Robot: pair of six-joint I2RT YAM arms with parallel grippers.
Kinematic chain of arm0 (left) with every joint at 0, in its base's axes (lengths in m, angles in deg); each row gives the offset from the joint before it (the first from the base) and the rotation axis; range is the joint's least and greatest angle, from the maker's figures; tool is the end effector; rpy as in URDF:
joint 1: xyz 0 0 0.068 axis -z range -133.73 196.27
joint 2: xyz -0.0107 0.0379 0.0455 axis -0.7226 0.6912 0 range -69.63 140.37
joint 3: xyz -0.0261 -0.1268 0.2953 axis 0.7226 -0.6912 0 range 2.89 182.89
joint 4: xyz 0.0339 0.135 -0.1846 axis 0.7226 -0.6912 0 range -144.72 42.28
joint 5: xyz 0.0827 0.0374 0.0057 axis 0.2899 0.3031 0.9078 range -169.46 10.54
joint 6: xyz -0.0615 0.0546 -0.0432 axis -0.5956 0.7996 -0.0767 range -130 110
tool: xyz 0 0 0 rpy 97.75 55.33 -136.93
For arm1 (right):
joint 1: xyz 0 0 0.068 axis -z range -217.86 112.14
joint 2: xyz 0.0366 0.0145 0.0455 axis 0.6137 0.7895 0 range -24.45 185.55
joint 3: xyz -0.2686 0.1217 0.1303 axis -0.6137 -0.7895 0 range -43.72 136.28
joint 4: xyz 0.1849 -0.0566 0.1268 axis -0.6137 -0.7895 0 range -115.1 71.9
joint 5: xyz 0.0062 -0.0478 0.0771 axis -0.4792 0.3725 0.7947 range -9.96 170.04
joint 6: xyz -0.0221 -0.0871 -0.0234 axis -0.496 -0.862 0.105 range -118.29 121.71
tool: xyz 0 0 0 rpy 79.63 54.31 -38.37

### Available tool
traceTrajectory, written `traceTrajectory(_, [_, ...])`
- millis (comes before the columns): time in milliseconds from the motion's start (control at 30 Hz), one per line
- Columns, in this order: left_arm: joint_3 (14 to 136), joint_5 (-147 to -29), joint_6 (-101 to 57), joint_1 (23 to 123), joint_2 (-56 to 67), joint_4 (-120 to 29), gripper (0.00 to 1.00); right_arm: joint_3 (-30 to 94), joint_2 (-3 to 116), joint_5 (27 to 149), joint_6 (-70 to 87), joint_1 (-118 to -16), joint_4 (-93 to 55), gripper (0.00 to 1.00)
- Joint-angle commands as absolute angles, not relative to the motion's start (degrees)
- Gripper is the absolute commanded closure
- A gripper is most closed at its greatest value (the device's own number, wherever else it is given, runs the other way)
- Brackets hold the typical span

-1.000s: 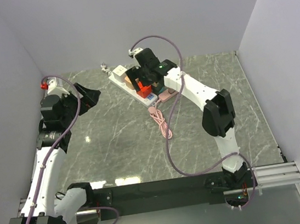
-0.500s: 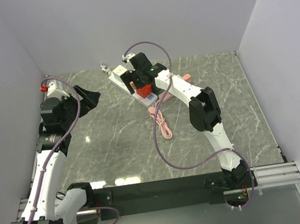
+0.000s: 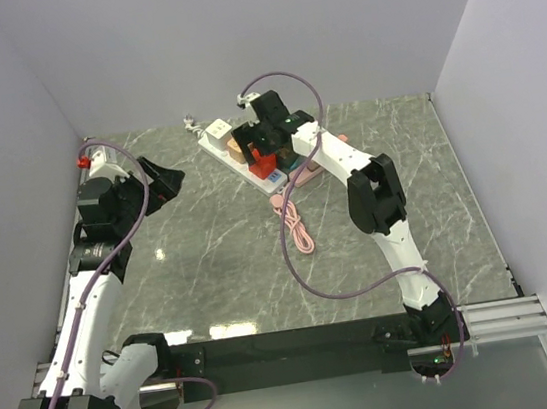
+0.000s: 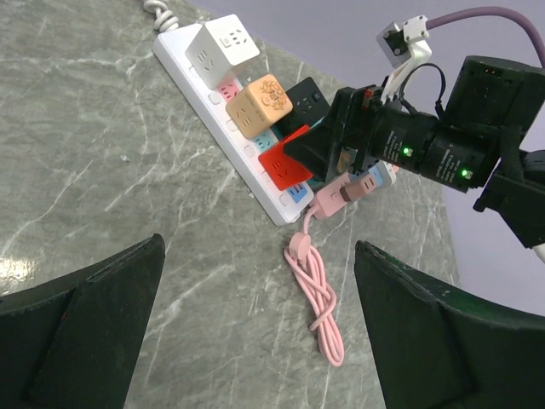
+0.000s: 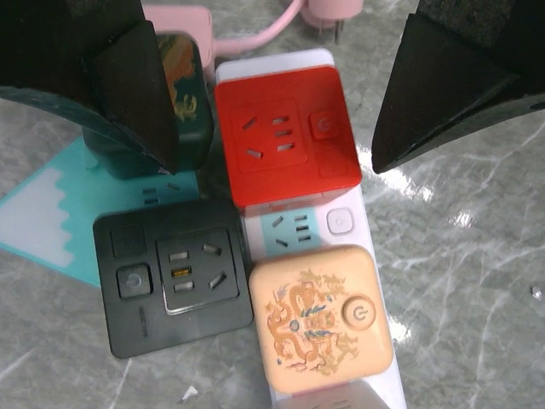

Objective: Pull the plug off the socket

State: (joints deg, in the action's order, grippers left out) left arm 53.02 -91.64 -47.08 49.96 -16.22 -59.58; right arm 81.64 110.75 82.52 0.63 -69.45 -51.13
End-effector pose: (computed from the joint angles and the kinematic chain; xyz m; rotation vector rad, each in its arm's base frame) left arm 0.1965 -0.0303 0.3734 -0.3929 1.8440 -0.6891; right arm 0.4909 0.3061 0.2512 -0.6792 2.2389 0.3174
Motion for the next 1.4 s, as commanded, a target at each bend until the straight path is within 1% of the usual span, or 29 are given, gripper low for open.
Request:
traceTrajectory(0, [52.9,-91.67,-46.47,49.96,-15.93,-57.21,0.01,82.84,111.26,88.73,0.75,-68.97,-50.27,0.0])
traceTrajectory(133, [53.34,-92.02,-46.74,49.96,-14.79,-56.6,0.01,83.28,112.31,92.34,1.53,-68.89,-50.09,0.0])
traceTrajectory(267, [53.6,-92.03,-46.82,49.96,-13.73,-56.33,0.01,82.23,112.58,92.52,1.62,-69.06,-50.18,0.0])
traceTrajectory(367, [53.08,-91.85,-46.91,49.96,-13.64,-55.81,0.01,81.61,112.4,90.07,3.38,-69.32,-50.27,0.0])
traceTrajectory(467, [52.73,-91.68,-47.18,49.96,-13.29,-55.45,0.01,81.61,112.4,86.11,3.99,-69.41,-50.27,0.04])
traceTrajectory(500, [52.72,-91.85,-47.26,49.96,-13.12,-55.54,0.01,81.61,112.05,84.45,4.17,-69.41,-50.35,0.07])
traceTrajectory(600, [52.55,-92.03,-47.61,49.96,-12.5,-55.45,0.01,81.09,111.35,83.47,4.0,-69.59,-50.62,0.12])
traceTrajectory(833, [50.88,-93.17,-48.67,49.96,-12.32,-54.05,0.01,77.4,111.26,80.84,3.91,-70.73,-51.58,0.18])
traceTrajectory(933, [50.53,-94.04,-49.02,49.96,-11.97,-53.61,0.01,75.64,110.56,78.74,4.08,-71.34,-50.36,0.18])
traceTrajectory(1000, [50.7,-94.75,-48.93,49.96,-11.62,-53.61,0.01,75.55,110.2,76.88,4.52,-71.35,-50.0,0.22])
traceTrajectory(1033, [50.79,-95.01,-49.11,49.96,-11.27,-53.69,0.01,75.9,110.2,76.79,4.61,-71.35,-49.83,0.24])
traceTrajectory(1067, [50.7,-95.19,-49.28,49.96,-11.09,-53.61,0.01,76.33,110.12,76.88,4.79,-71.35,-49.74,0.32])
traceTrajectory(1133, [50.35,-95.54,-49.55,49.96,-10.92,-53.69,0.01,76.69,110.03,77.31,4.88,-71.35,-50.0,0.42])
traceTrajectory(1167, [50.26,-95.63,-49.64,49.96,-10.92,-53.78,0.01,77.04,110.03,77.32,4.96,-71.43,-50.18,0.53])
traceTrajectory(1233, [49.83,-95.72,-49.72,49.96,-10.92,-53.78,0.01,76.96,109.59,78.28,4.96,-71.43,-51.14,0.61])
traceTrajectory(1267, [49.74,-95.89,-49.81,49.96,-10.92,-53.7,0.01,76.43,108.8,78.54,4.96,-71.43,-51.49,0.7])
traceTrajectory(1333, [49.47,-96.15,-50.07,50.05,-10.48,-53.69,0.01,75.29,107.49,79.07,5.49,-71.61,-52.72,0.78])
traceTrajectory(1367, [49.39,-97.11,-50.16,50.05,-10.22,-53.61,0.01,72.67,106.61,79.51,6.54,-71.7,-52.81,0.89])
